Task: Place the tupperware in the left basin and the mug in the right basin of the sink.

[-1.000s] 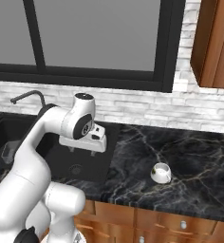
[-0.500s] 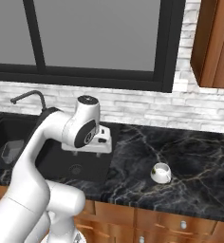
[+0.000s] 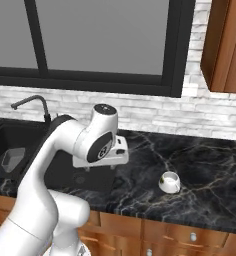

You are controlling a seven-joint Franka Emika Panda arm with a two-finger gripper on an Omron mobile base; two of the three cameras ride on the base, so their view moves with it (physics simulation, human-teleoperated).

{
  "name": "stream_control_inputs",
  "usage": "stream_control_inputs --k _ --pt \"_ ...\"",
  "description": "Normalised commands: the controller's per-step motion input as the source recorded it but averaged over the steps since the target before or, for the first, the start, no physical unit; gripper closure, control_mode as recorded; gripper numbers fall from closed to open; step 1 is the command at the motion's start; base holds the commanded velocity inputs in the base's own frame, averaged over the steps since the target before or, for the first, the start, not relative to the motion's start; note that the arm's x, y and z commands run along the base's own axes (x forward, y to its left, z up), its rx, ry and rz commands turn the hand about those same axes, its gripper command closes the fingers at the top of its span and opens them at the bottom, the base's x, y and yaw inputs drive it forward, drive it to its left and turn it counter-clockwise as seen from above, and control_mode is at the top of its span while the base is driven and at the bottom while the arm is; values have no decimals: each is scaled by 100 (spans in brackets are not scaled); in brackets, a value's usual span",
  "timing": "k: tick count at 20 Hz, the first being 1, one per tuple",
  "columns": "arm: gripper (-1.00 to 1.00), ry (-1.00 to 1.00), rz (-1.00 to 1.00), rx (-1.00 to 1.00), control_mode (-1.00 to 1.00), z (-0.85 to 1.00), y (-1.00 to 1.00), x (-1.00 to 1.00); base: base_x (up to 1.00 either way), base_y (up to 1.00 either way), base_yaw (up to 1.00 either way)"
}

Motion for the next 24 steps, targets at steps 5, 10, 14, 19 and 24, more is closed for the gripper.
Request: stream_control_inputs --k 5,10,14,19,24 --pt "-100 0 12 0 -100 12 -39 -23 0 0 0" --pt "-100 1 5 0 -100 6 -39 -20 0 0 0" --pt "-100 6 0 1 -100 0 -33 -8 0 0 0" --pt "-100 8 0 0 -100 0 -32 -3 0 0 0" --pt "-100 15 0 4 -100 -1 -23 -1 0 0 0"
